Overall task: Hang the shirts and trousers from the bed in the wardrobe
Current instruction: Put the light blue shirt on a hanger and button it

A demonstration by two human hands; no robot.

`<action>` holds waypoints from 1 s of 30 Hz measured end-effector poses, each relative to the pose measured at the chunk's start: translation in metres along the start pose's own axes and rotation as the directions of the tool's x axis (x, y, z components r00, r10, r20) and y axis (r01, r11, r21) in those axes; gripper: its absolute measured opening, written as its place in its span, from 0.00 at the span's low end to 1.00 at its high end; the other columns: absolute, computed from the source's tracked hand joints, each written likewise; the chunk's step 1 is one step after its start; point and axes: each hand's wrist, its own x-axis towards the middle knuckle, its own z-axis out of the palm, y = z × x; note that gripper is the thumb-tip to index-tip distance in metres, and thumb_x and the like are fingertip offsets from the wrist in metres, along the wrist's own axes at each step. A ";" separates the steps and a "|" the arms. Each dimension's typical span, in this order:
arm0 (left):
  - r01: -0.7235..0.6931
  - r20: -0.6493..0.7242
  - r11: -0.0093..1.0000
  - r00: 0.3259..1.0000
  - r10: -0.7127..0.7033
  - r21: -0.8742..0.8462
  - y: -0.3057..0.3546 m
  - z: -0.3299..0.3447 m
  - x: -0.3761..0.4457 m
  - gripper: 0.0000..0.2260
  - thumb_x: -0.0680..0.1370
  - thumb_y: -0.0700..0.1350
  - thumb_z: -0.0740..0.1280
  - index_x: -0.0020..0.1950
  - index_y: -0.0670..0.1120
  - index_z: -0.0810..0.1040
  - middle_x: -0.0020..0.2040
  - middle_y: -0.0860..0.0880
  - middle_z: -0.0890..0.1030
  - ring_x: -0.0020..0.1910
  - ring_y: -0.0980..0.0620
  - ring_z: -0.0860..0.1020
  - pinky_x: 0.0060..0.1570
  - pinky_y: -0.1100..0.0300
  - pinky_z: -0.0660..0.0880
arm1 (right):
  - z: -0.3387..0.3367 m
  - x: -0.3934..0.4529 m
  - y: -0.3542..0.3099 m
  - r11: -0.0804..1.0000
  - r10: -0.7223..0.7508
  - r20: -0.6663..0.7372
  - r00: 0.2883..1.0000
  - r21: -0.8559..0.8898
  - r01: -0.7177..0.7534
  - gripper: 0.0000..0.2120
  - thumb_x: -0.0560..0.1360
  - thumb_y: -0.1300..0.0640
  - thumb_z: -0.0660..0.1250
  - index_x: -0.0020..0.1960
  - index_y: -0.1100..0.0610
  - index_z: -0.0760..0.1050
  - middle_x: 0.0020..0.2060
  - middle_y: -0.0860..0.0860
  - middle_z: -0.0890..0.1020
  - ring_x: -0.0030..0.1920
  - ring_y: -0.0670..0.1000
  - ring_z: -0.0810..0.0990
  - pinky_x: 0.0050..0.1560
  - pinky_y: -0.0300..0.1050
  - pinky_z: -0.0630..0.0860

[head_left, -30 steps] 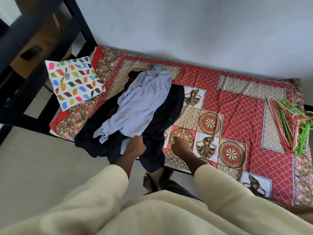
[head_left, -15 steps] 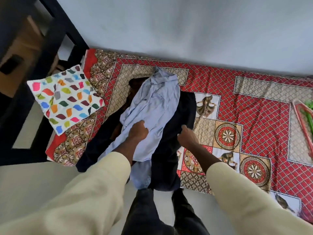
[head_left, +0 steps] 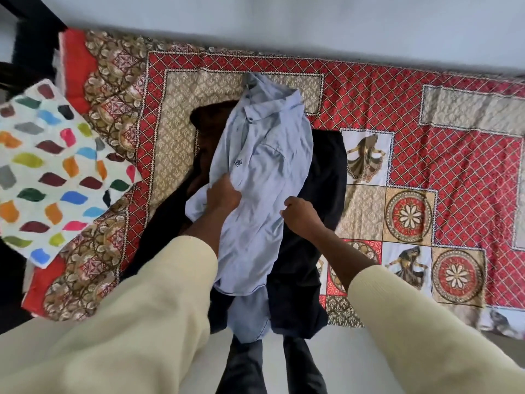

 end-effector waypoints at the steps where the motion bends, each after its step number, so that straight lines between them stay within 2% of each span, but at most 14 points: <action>1: -0.040 0.011 0.999 0.999 0.040 -0.019 0.002 0.004 -0.004 0.19 0.78 0.45 0.62 0.69 0.44 0.71 0.63 0.41 0.77 0.63 0.37 0.74 0.61 0.49 0.70 | -0.002 0.005 -0.004 0.998 0.035 -0.024 0.999 0.045 -0.034 0.13 0.77 0.56 0.63 0.59 0.61 0.75 0.54 0.57 0.80 0.55 0.59 0.78 0.46 0.45 0.71; 4: -0.270 0.065 0.963 0.961 0.270 -0.007 0.017 0.016 -0.041 0.16 0.76 0.43 0.61 0.62 0.42 0.76 0.55 0.40 0.80 0.56 0.39 0.77 0.56 0.49 0.73 | -0.012 0.019 -0.022 0.939 0.134 -0.084 0.987 0.330 -0.099 0.14 0.77 0.46 0.66 0.54 0.57 0.75 0.47 0.52 0.77 0.50 0.55 0.75 0.42 0.44 0.69; 6: -0.497 0.237 0.867 0.839 0.490 -0.035 0.029 0.026 -0.082 0.05 0.73 0.40 0.63 0.42 0.46 0.78 0.40 0.46 0.79 0.42 0.43 0.77 0.46 0.50 0.75 | -0.021 0.023 -0.040 0.777 0.231 -0.025 0.973 0.606 -0.169 0.32 0.72 0.38 0.70 0.65 0.59 0.71 0.55 0.52 0.77 0.55 0.53 0.76 0.50 0.44 0.72; 7: -0.602 0.324 0.797 0.745 0.582 -0.047 0.033 0.033 -0.100 0.07 0.71 0.40 0.63 0.33 0.48 0.73 0.34 0.49 0.75 0.35 0.46 0.73 0.38 0.52 0.73 | -0.023 0.025 -0.045 0.701 0.261 -0.006 0.965 0.688 -0.185 0.38 0.70 0.38 0.73 0.71 0.59 0.66 0.60 0.52 0.76 0.58 0.53 0.76 0.54 0.45 0.72; 10: -0.616 0.676 0.786 0.597 0.432 0.042 0.030 0.035 -0.120 0.10 0.73 0.49 0.66 0.38 0.44 0.78 0.39 0.47 0.80 0.38 0.48 0.75 0.41 0.60 0.72 | -0.020 0.021 -0.043 0.779 0.245 -0.092 0.965 0.612 -0.139 0.37 0.73 0.58 0.69 0.78 0.55 0.55 0.64 0.54 0.75 0.57 0.56 0.76 0.54 0.46 0.73; 12: -0.445 0.623 0.895 0.691 0.368 -0.036 0.025 0.026 -0.103 0.08 0.75 0.47 0.67 0.47 0.45 0.84 0.46 0.48 0.84 0.47 0.50 0.80 0.48 0.57 0.74 | -0.019 0.018 -0.033 0.891 0.184 -0.138 0.973 0.441 -0.106 0.30 0.74 0.64 0.61 0.76 0.55 0.63 0.64 0.56 0.76 0.61 0.58 0.76 0.60 0.49 0.74; 14: -0.237 0.273 0.959 0.923 0.273 -0.156 0.025 0.009 -0.071 0.10 0.77 0.40 0.63 0.53 0.43 0.83 0.51 0.45 0.84 0.51 0.51 0.80 0.48 0.58 0.73 | -0.020 0.019 -0.015 0.950 0.122 -0.095 0.988 0.298 -0.089 0.17 0.72 0.65 0.59 0.59 0.59 0.77 0.54 0.58 0.81 0.56 0.60 0.79 0.53 0.49 0.76; 15: -0.186 0.089 0.970 0.975 0.202 -0.154 0.027 -0.002 -0.053 0.13 0.78 0.39 0.62 0.59 0.42 0.81 0.55 0.43 0.82 0.55 0.48 0.79 0.52 0.56 0.74 | -0.023 0.019 -0.006 0.972 0.141 -0.060 0.988 0.199 -0.127 0.12 0.72 0.65 0.59 0.51 0.60 0.78 0.49 0.58 0.81 0.53 0.60 0.79 0.49 0.48 0.75; 17: -0.143 -0.007 0.989 0.990 0.143 -0.040 0.035 -0.021 -0.021 0.19 0.78 0.38 0.60 0.69 0.42 0.73 0.65 0.41 0.77 0.64 0.42 0.75 0.61 0.52 0.72 | -0.031 0.017 0.013 0.959 0.279 -0.060 0.958 -0.025 -0.281 0.11 0.74 0.61 0.61 0.53 0.60 0.78 0.53 0.59 0.81 0.55 0.61 0.79 0.54 0.49 0.75; 20: -0.261 0.093 0.961 0.963 0.253 0.090 0.061 -0.034 0.005 0.24 0.78 0.39 0.61 0.75 0.44 0.66 0.71 0.42 0.71 0.69 0.43 0.70 0.65 0.52 0.69 | -0.044 0.003 0.031 0.780 0.424 -0.323 0.846 -0.345 -0.523 0.20 0.77 0.52 0.65 0.64 0.62 0.73 0.67 0.62 0.71 0.66 0.62 0.69 0.66 0.56 0.66; 22: -0.330 0.096 0.937 0.943 0.320 0.117 0.075 -0.033 0.014 0.24 0.78 0.38 0.61 0.75 0.44 0.66 0.71 0.41 0.70 0.69 0.42 0.69 0.64 0.52 0.69 | -0.044 0.002 0.033 0.860 0.204 -0.448 0.871 -0.343 -0.378 0.19 0.77 0.57 0.63 0.66 0.63 0.70 0.66 0.63 0.69 0.65 0.64 0.69 0.64 0.57 0.67; 24: -0.329 0.099 0.939 0.942 0.320 0.099 0.082 -0.027 0.016 0.23 0.77 0.38 0.60 0.74 0.43 0.67 0.70 0.42 0.71 0.68 0.42 0.70 0.64 0.53 0.69 | -0.037 0.009 0.023 0.954 -0.039 -0.341 0.939 -0.292 -0.067 0.15 0.75 0.62 0.62 0.61 0.62 0.73 0.59 0.62 0.75 0.57 0.65 0.76 0.55 0.56 0.73; 26: -0.314 0.117 0.947 0.945 0.304 0.075 0.082 -0.019 0.012 0.23 0.77 0.38 0.61 0.74 0.44 0.67 0.70 0.43 0.71 0.68 0.44 0.71 0.64 0.53 0.69 | -0.024 0.018 0.012 0.953 -0.144 -0.198 0.970 -0.292 0.082 0.14 0.73 0.60 0.64 0.58 0.59 0.76 0.56 0.61 0.76 0.56 0.65 0.77 0.54 0.56 0.75; 30: -0.391 0.146 0.914 0.916 0.374 0.110 0.071 -0.003 0.003 0.23 0.78 0.39 0.63 0.74 0.45 0.67 0.70 0.43 0.70 0.67 0.44 0.71 0.64 0.51 0.71 | -0.005 0.046 0.000 0.954 0.027 -0.256 0.966 -0.281 -0.101 0.14 0.76 0.56 0.61 0.59 0.52 0.77 0.66 0.59 0.63 0.66 0.63 0.63 0.67 0.58 0.63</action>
